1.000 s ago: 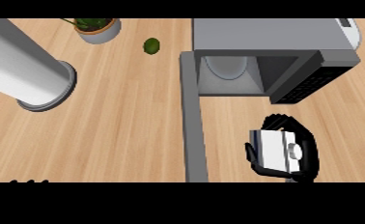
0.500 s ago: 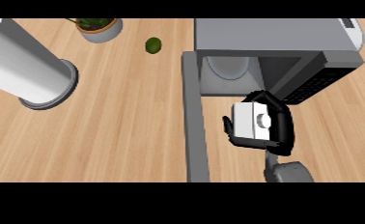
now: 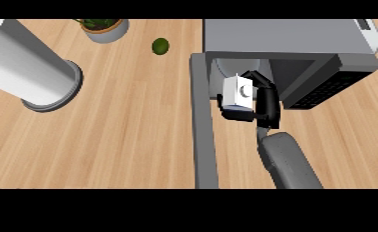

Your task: Pick up the milk, place it into the microwave and close the microwave

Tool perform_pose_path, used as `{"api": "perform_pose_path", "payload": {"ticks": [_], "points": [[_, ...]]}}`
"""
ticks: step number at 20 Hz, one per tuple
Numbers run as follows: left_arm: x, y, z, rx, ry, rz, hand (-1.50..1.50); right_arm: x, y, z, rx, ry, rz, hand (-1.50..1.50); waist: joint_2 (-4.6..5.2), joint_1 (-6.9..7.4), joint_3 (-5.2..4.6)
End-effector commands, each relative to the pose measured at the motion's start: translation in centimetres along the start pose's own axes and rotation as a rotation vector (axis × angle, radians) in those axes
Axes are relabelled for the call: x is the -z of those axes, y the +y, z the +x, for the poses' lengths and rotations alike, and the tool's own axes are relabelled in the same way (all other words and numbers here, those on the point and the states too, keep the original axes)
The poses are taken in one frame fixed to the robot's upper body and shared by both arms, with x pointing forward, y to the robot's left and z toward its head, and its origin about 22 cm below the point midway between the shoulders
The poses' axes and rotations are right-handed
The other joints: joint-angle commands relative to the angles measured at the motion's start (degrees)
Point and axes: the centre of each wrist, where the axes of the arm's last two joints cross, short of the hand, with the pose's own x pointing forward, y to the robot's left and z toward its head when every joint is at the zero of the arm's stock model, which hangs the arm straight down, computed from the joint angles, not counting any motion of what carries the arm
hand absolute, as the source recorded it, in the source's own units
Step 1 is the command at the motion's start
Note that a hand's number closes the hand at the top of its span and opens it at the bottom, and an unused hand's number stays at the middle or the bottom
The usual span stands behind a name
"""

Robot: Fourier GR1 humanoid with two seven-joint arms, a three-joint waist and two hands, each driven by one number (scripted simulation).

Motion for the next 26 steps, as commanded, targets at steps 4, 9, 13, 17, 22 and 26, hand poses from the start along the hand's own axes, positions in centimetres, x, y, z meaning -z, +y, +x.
{"api": "perform_pose_path", "payload": {"ticks": [4,9,13,17,22,26], "points": [[0.1,-0.2,-0.5,0.003,-0.009,-0.002,-1.5,3.5,1.1,-2.6,-0.002,0.073,-0.057,1.5,0.16,0.56,0.04],[-0.2,0.9,1.6,0.017,0.0,-0.015,-1.5,5.6,-0.9,-3.7,-0.122,0.088,-0.075,1.5,0.5,1.62,0.07],[0.1,0.8,-0.7,-0.004,0.013,-0.041,-1.5,6.6,-1.0,-3.9,-0.227,0.098,-0.083,1.5,1.08,2.86,0.08],[0.6,1.8,-0.9,0.006,0.0,-0.05,-1.5,5.8,-3.3,-5.2,-0.278,0.092,-0.07,1.5,1.66,3.51,0.14],[0.7,1.2,-0.6,-0.004,0.009,-0.077,-1.5,7.9,-4.2,-4.1,-0.38,0.051,-0.075,1.5,2.04,4.56,0.21],[1.1,1.0,-0.8,-0.025,0.0,-0.075,-1.5,8.5,-3.3,-3.5,-0.494,-0.06,-0.09,1.5,2.44,5.35,0.22]]}}
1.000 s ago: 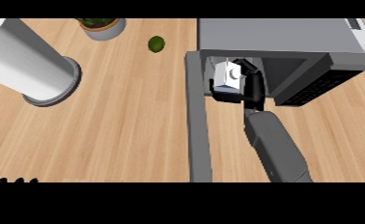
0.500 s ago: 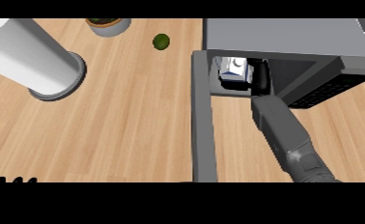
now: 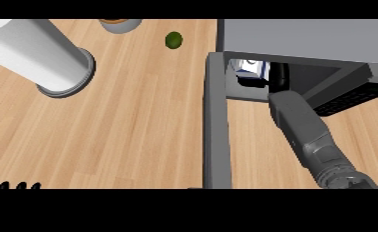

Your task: Pick up the milk, place it into the microwave and close the microwave

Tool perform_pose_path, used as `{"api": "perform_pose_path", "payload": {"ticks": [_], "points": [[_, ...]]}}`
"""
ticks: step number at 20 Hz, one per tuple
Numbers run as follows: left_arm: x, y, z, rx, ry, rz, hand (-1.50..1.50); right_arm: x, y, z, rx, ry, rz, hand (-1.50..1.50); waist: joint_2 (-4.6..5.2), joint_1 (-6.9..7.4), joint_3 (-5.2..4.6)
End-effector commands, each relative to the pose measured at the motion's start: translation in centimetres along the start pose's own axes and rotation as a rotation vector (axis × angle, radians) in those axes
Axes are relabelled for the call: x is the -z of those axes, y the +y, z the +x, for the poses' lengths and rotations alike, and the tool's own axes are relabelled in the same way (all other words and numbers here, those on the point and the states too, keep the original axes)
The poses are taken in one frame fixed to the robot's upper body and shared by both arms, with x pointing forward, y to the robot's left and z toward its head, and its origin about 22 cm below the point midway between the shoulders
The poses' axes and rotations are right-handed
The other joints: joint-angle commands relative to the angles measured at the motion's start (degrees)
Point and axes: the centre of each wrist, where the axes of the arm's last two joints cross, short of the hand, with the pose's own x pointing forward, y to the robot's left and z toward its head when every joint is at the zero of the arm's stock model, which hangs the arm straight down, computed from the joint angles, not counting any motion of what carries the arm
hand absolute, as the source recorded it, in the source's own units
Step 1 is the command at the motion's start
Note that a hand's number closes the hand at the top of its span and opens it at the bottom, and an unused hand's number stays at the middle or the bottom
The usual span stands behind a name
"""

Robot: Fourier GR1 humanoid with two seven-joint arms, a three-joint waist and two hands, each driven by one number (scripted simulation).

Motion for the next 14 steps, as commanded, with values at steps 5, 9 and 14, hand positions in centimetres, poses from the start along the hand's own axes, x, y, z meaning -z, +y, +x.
{"api": "perform_pose_path", "payload": {"ticks": [5,9,14], "points": [[0.5,0.6,0.1,-0.021,-0.004,-0.019,-1.5,2.6,-1.6,1.2,-0.077,-0.071,-0.065,1.5,0.77,1.26,0.07],[-0.1,0.6,-0.3,-0.001,0.011,-0.008,-1.5,2.5,-1.2,1.4,0.0,-0.106,-0.132,1.5,0.57,0.97,0.13],[0.7,0.9,-0.7,-0.008,0.018,-0.023,-1.5,3.2,-1.1,2.1,-0.129,-0.158,-0.195,1.5,1.18,1.89,0.03]]}}
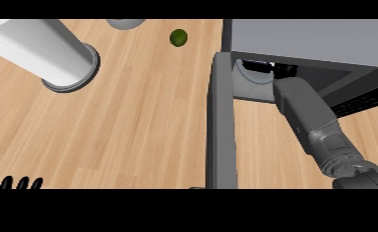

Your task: Pick up the milk, place it into the microwave and close the microwave

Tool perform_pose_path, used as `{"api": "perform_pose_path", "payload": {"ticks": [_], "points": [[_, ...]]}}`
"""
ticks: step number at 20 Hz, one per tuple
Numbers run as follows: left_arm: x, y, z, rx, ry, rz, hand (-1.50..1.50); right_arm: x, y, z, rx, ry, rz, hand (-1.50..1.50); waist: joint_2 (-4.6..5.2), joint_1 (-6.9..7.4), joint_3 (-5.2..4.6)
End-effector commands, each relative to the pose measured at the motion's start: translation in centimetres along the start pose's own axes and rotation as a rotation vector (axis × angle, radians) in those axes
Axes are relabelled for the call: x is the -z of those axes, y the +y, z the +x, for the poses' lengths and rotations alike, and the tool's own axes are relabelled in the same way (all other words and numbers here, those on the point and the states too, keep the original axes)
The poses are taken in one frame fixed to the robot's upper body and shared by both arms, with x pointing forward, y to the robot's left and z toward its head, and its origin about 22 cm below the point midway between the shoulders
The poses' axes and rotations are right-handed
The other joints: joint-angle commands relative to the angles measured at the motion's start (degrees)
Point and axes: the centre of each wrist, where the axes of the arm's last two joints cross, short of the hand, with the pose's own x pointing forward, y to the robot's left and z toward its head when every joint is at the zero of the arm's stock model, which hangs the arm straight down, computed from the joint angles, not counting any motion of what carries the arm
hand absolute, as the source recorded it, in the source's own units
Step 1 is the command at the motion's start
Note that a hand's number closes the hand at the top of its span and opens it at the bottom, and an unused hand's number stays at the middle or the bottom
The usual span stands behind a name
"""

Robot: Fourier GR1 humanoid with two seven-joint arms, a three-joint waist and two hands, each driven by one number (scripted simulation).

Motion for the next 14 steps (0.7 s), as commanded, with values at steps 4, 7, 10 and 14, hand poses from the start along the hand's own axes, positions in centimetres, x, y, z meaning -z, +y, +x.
{"api": "perform_pose_path", "payload": {"ticks": [4,7,10,14], "points": [[0.1,0.6,-0.2,0.002,0.017,-0.015,-1.5,1.3,-0.7,0.4,-0.172,-0.036,-0.167,1.5,0.37,0.91,-0.06],[0.9,0.1,-0.4,-0.01,0.013,-0.015,-1.5,1.0,-0.3,0.5,-0.188,-0.036,-0.176,1.5,0.44,0.65,0.0],[0.8,0.3,-0.6,-0.002,0.023,-0.031,-1.5,0.9,-0.3,0.3,-0.221,-0.025,-0.184,1.5,0.71,1.52,0.0],[1.2,0.1,-0.5,-0.008,-0.004,-0.038,-1.5,-2.2,-5.6,-5.6,-0.551,0.196,-0.24,-1.5,2.14,1.4,-0.81]]}}
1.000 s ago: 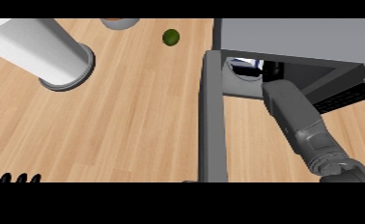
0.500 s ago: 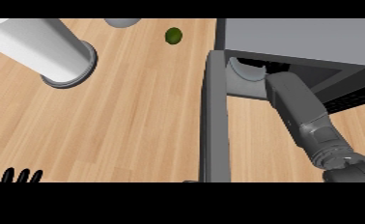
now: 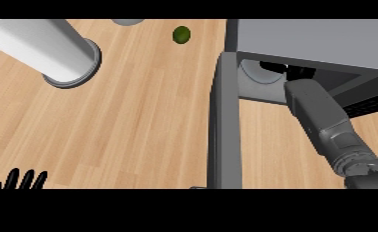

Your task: Pick up the milk, place it into the microwave and close the microwave

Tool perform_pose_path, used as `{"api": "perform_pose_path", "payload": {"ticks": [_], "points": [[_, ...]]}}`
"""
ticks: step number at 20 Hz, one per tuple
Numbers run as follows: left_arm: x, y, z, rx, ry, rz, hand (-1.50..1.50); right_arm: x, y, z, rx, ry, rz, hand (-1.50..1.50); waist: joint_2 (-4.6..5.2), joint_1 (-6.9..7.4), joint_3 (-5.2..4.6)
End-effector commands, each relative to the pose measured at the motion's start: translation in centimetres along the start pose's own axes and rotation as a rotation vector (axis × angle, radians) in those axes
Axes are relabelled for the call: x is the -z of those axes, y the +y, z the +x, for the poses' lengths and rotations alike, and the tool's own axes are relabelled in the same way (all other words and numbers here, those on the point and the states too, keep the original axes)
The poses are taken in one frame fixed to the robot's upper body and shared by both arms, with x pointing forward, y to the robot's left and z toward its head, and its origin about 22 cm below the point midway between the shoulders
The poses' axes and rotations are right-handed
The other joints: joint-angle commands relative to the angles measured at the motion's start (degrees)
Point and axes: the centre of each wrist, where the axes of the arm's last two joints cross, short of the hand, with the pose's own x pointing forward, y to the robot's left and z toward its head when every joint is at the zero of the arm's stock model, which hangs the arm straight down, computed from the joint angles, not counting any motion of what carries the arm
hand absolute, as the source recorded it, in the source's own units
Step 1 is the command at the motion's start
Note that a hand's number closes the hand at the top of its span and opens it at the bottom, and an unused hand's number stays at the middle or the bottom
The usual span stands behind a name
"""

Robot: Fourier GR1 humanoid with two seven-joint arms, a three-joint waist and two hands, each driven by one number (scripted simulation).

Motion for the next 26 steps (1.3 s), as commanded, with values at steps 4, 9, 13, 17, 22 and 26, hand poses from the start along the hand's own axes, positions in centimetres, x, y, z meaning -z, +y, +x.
{"api": "perform_pose_path", "payload": {"ticks": [4,9,13,17,22,26], "points": [[0.6,0.2,0.2,0.013,-0.005,-0.037,-1.5,-2.6,-2.5,-5.7,-0.383,0.144,-0.096,-1.5,0.98,2.11,-0.23],[1.1,0.5,-0.2,0.022,0.004,-0.05,-1.5,-1.8,0.9,-0.3,-0.219,-0.09,0.154,-1.5,0.2,3.22,0.45],[1.3,0.3,-0.3,0.013,0.008,-0.038,-1.5,-1.9,2.1,1.6,-0.174,-0.116,0.224,-1.5,0.01,2.65,0.47],[1.6,0.2,-0.6,0.016,-0.019,-0.022,-1.5,-3.6,3.4,2.5,-0.123,-0.125,0.278,-1.5,0.07,2.41,0.53],[2.0,-0.2,-0.9,0.022,-0.012,-0.033,-1.5,-3.7,4.4,4.6,-0.034,-0.131,0.379,-1.5,-0.43,1.18,0.45],[1.1,0.4,-0.5,0.023,-0.004,-0.034,-1.5,-3.4,4.5,5.2,0.109,-0.086,0.355,-1.5,-0.76,0.75,0.61]]}}
